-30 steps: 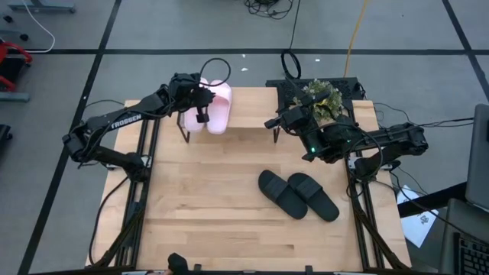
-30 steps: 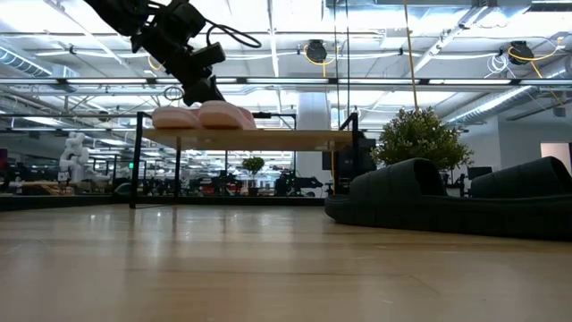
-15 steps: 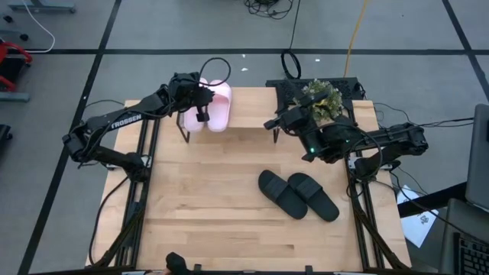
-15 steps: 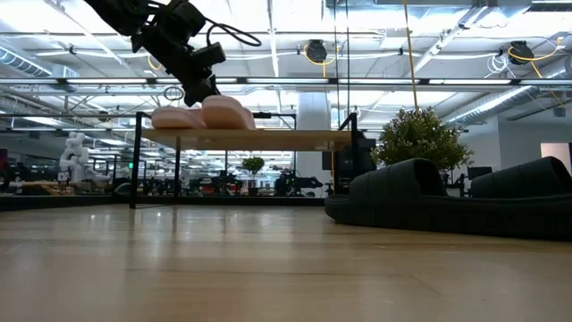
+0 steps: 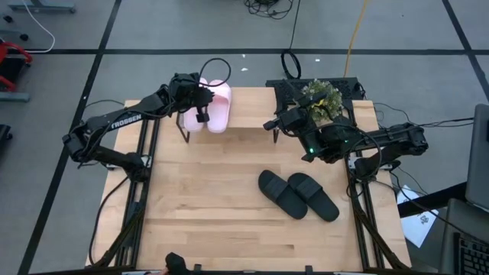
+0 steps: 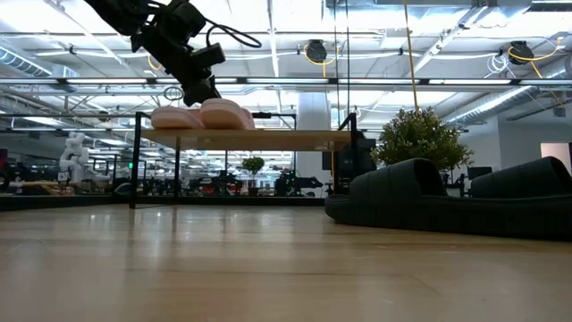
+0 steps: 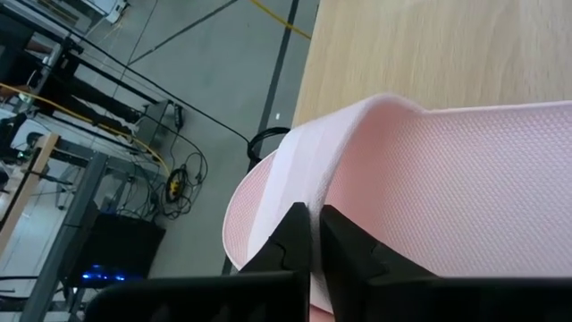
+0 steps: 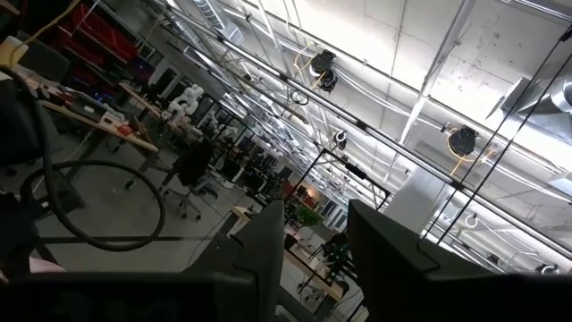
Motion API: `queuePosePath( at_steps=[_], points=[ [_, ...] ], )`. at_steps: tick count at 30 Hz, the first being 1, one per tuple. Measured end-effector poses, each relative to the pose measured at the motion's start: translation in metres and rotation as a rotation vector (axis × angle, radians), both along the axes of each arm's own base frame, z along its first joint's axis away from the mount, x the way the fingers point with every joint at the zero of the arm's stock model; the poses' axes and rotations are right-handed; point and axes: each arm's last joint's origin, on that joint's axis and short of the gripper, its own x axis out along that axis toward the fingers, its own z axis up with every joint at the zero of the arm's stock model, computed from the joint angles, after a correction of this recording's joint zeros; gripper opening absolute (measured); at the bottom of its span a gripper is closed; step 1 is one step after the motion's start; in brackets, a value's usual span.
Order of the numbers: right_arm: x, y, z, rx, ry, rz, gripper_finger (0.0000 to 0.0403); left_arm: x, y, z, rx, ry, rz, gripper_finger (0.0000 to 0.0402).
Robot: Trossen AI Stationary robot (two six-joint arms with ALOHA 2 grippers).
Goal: Pick and place slides into the shelf
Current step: Put the pink slide on the shelf
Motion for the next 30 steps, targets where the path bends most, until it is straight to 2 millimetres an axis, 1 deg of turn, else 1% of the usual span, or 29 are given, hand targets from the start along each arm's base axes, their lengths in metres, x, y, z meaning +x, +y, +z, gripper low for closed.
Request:
queuePosePath(
  at_steps=[13, 30],
  points=[
    [0.0, 0.0, 0.0, 0.0, 0.0, 0.0, 0.0116, -0.0008, 0.0003, -0.0011, -0.012, 0.004, 0.023, 0.0087],
    [0.0, 0.0, 0.0, 0.0, -0.001, 0.0, 0.0116, -0.0009, 0.0003, -0.0001, -0.016, -0.013, 0.074, 0.0151]
  ],
)
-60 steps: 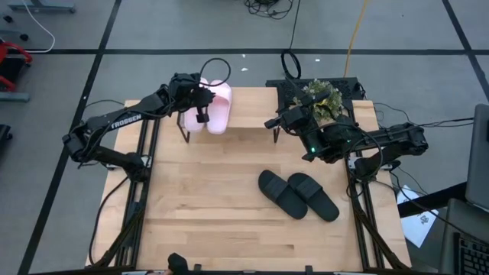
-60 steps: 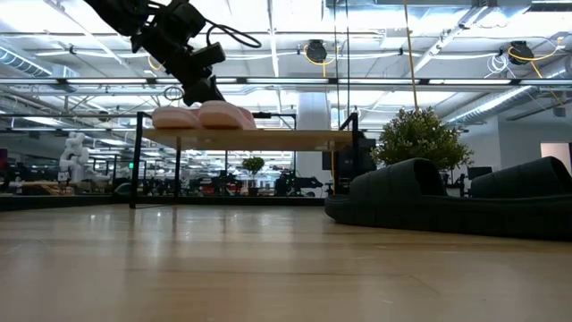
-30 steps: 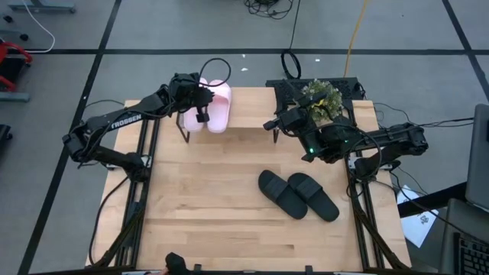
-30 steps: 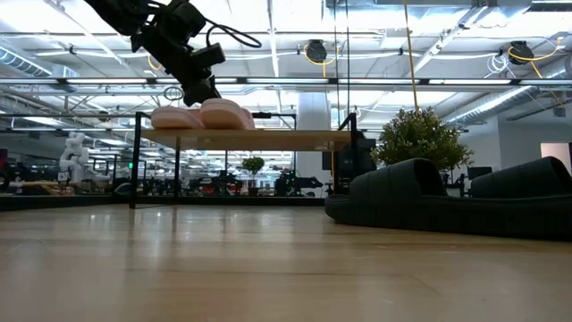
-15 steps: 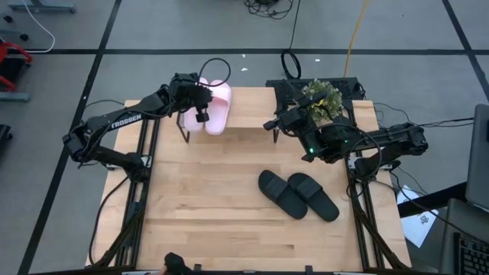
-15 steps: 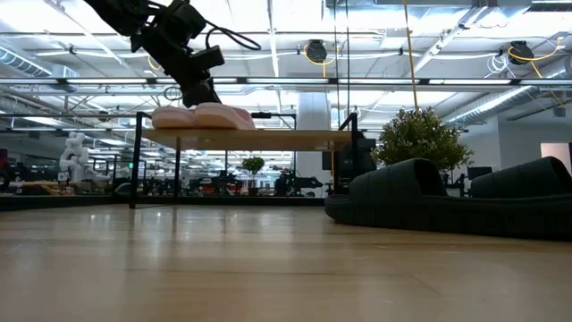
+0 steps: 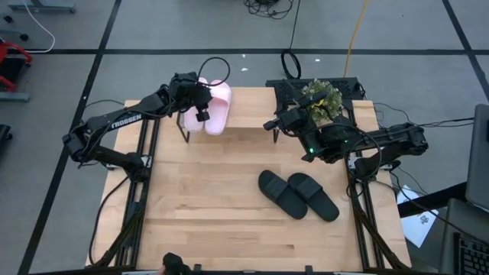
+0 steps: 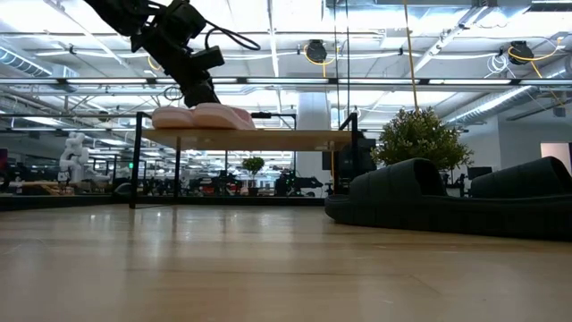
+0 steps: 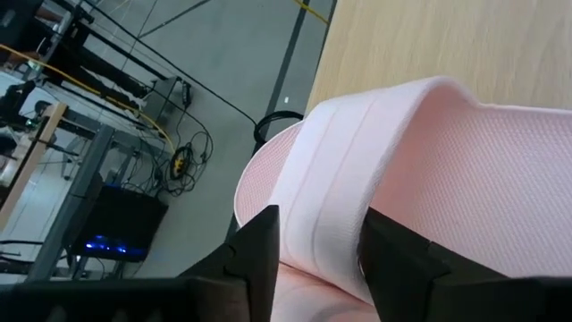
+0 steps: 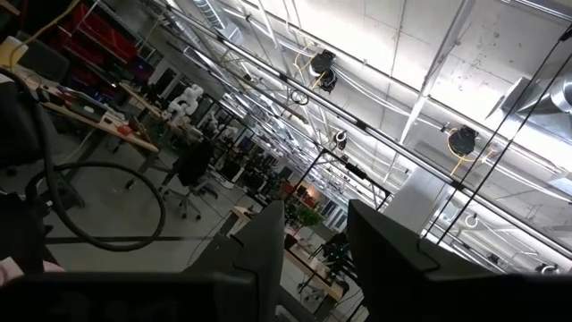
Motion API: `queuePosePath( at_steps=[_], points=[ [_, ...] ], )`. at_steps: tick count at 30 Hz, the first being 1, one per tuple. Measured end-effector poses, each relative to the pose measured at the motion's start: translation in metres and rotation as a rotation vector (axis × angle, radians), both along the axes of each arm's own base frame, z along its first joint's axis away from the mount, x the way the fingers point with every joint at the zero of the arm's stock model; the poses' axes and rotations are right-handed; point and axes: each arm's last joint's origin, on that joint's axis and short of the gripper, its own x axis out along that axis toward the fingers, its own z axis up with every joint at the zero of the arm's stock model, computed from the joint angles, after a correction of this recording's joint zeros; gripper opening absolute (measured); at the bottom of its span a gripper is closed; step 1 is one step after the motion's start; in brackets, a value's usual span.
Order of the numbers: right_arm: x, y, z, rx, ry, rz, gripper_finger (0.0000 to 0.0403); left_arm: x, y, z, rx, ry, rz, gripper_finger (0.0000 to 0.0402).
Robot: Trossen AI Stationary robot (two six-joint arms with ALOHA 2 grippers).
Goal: Pick and place slides into the shelf
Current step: Put the pink slide on the shelf, then put the left black slide on the shelf
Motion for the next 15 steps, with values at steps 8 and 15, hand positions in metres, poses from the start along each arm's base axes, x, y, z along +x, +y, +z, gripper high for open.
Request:
queuePosePath(
  at_steps=[8, 15],
  points=[
    [0.0, 0.0, 0.0, 0.0, 0.0, 0.0, 0.0116, -0.003, -0.01, 0.012, 0.011, -0.05, -0.004, 0.0168],
    [0.0, 0.0, 0.0, 0.0, 0.001, 0.0, 0.0116, -0.009, -0.016, 0.017, -0.015, -0.067, 0.01, 0.0175]
  ],
)
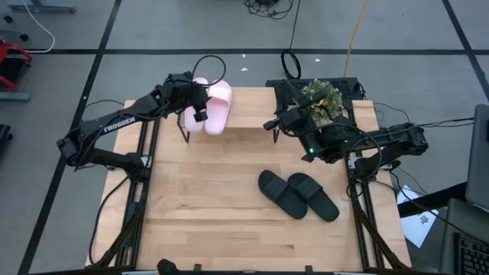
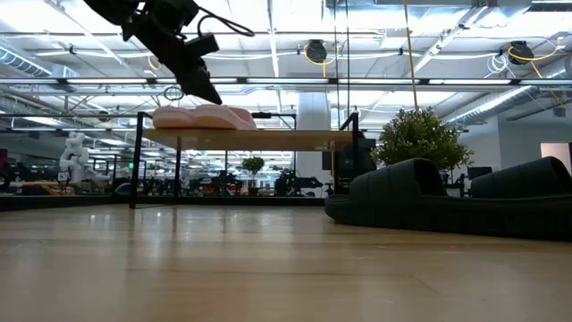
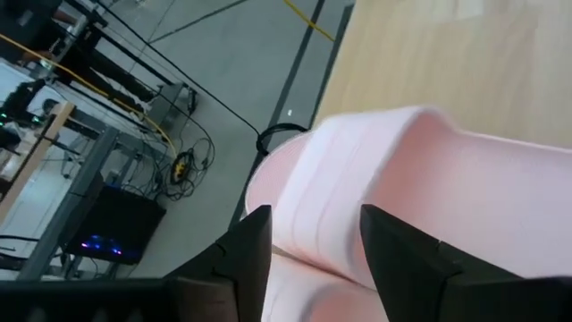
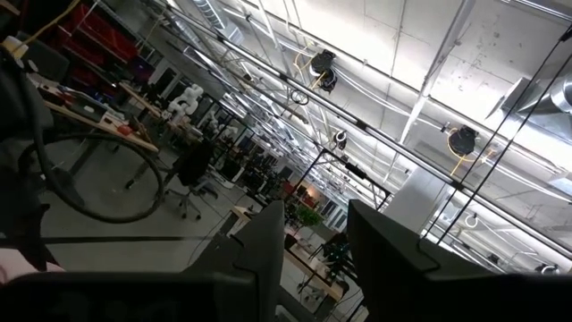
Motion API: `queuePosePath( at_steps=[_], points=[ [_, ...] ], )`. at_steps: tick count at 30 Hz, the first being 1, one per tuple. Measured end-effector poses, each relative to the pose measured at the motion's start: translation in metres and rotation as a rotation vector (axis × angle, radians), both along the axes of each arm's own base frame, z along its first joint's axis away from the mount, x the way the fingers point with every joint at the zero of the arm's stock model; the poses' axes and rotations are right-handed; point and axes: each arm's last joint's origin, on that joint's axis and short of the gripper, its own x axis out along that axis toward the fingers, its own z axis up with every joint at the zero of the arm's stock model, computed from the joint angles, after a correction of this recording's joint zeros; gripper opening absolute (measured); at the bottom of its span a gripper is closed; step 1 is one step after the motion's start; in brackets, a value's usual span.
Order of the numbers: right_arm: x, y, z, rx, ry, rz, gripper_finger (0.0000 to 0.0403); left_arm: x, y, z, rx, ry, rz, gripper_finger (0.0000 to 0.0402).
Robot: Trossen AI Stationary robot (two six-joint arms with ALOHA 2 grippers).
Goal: Pick and place slides into the shelf
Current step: Put the left black slide on the shelf
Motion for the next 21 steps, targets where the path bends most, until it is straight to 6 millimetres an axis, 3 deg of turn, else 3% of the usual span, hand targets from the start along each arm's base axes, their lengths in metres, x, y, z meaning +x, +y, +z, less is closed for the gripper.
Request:
queuePosePath(
  at_steps=[5, 13, 21],
  points=[
    [0.0, 0.0, 0.0, -0.001, 0.005, 0.0, 0.0116, -0.003, -0.016, 0.014, 0.025, -0.053, -0.036, 0.0175],
    [0.0, 0.003, 0.0, 0.017, -0.013, 0.012, 0.0116, -0.024, -0.065, 0.067, 0.161, -0.232, -0.047, 0.0175],
    [-0.003, 0.039, -0.012, 0.149, 0.134, -0.061, 0.0116, -0.065, -0.111, 0.096, 0.184, -0.429, 0.007, 0.0175]
  ],
)
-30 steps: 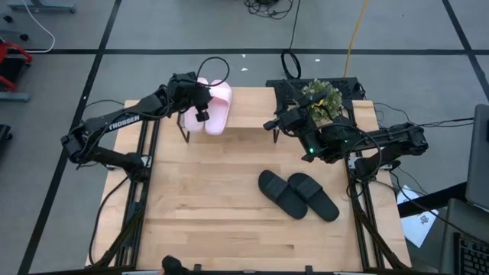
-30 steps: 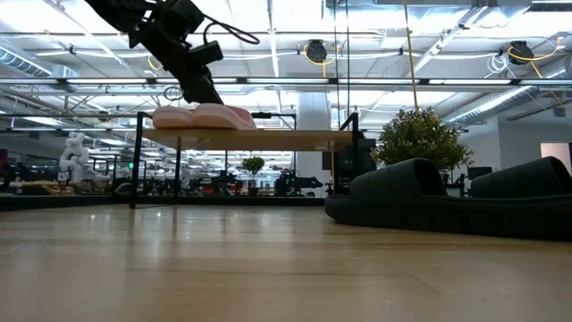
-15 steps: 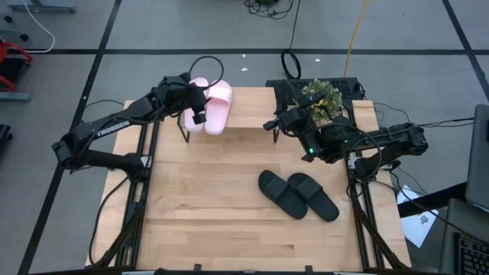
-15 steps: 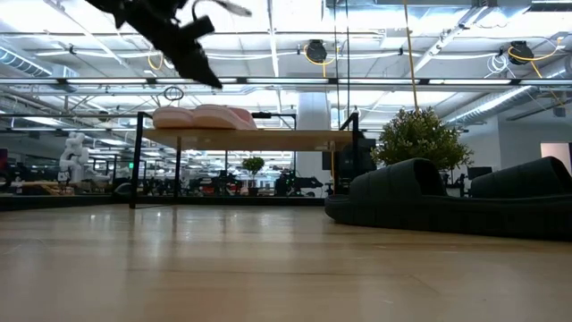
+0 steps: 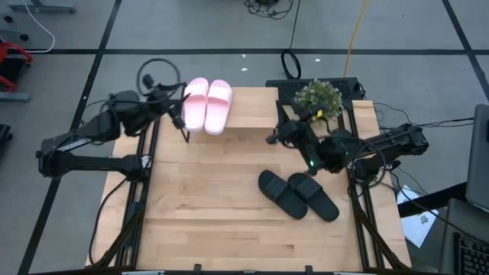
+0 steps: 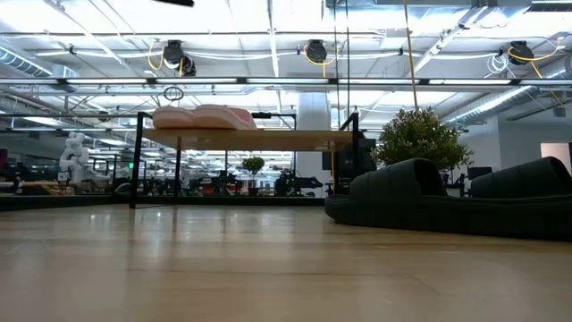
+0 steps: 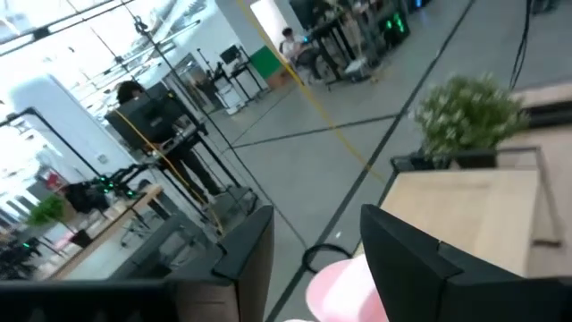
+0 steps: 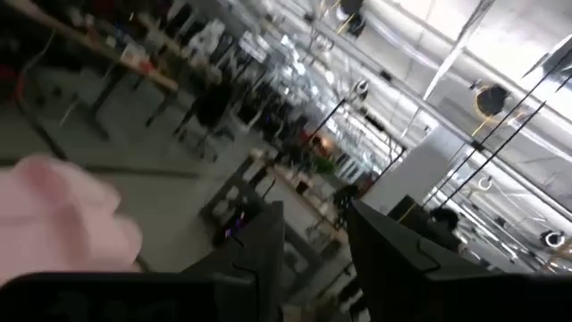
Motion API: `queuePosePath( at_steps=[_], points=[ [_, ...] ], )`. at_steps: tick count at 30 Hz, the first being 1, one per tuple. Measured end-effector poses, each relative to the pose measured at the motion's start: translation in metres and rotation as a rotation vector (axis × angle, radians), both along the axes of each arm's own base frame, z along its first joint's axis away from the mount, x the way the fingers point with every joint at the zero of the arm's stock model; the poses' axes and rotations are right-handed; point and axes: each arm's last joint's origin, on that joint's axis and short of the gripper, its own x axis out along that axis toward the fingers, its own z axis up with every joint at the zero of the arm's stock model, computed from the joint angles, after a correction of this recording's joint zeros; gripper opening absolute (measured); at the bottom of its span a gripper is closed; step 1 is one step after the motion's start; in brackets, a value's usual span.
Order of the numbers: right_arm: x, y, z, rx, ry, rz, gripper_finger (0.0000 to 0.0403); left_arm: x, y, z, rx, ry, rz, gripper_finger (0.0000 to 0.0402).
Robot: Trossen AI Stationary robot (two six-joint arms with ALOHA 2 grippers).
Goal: Pick and place slides into the shelf
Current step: Put the left black slide on the shelf
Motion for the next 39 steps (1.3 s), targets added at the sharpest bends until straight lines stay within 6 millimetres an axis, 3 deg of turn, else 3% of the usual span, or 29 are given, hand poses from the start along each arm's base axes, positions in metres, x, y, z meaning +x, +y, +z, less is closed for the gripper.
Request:
queuePosePath(
  at_steps=[7, 15, 21, 26, 33, 39],
  points=[
    [-0.014, 0.054, -0.004, 0.058, -0.014, 0.148, 0.0116, -0.006, -0.02, 0.003, -0.115, -0.114, -0.059, 0.0175],
    [-0.031, 0.093, -0.011, 0.146, -0.067, 0.246, 0.0116, 0.019, -0.042, -0.006, -0.253, -0.135, -0.2, 0.0175],
    [-0.041, 0.114, -0.041, 0.18, -0.053, 0.28, 0.0116, 0.037, -0.066, -0.015, -0.328, -0.099, -0.315, 0.0175],
    [-0.047, 0.123, -0.078, 0.181, -0.033, 0.313, 0.0116, 0.046, -0.084, -0.019, -0.37, -0.111, -0.344, 0.0175],
    [-0.062, 0.132, -0.127, 0.234, -0.076, 0.381, 0.0116, 0.045, -0.101, -0.02, -0.456, -0.163, -0.348, 0.0175],
    [-0.072, 0.144, -0.147, 0.328, -0.146, 0.589, 0.0116, 0.042, -0.113, -0.021, -0.522, -0.195, -0.366, 0.0175]
  ],
)
